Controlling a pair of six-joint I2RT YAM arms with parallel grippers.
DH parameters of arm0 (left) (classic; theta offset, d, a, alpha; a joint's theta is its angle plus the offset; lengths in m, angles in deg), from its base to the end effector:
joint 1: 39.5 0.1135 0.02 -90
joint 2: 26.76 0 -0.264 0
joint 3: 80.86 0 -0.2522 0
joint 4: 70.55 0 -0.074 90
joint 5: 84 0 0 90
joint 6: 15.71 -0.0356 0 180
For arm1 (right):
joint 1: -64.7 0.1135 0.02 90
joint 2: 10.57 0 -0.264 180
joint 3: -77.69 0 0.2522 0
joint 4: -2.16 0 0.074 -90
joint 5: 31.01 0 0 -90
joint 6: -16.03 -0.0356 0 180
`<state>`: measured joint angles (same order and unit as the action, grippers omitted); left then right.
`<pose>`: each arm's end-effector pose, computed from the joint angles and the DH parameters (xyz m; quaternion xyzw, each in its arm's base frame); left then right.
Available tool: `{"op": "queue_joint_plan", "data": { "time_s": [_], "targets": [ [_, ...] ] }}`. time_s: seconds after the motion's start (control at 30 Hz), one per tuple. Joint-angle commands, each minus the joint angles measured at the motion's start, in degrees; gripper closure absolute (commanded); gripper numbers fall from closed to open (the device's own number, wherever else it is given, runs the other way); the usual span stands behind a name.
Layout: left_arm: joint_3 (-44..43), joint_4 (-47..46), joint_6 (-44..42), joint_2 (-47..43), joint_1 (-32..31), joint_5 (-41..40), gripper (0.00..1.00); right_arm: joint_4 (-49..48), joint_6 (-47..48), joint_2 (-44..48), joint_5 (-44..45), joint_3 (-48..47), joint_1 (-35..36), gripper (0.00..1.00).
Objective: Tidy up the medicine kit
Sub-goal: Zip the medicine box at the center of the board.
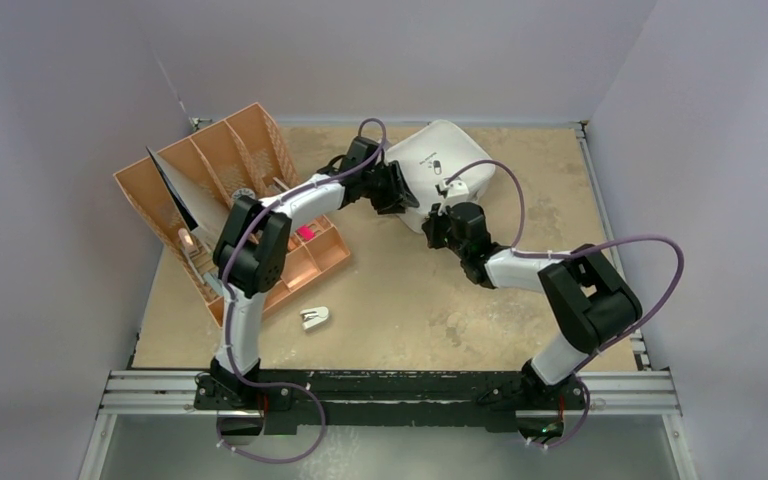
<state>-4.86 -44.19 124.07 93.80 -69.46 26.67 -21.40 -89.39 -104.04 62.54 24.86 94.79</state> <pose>0.4049 -0.2479 0.1959 -0.0846 0.9008 -0.3781 0.1961 0.2884 0.1646 0.1806 -0.0844 0.7997 0.2068 0.5574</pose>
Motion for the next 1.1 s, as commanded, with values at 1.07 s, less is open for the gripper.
{"op": "queue_joint_plan", "data": {
  "time_s": [1.07],
  "targets": [
    [-6.21,19.21,-19.55,3.90,2.63,-15.29,1.00,17.50,-0.24,8.15,12.28,0.75,-9.31,1.00]
  ]
}}
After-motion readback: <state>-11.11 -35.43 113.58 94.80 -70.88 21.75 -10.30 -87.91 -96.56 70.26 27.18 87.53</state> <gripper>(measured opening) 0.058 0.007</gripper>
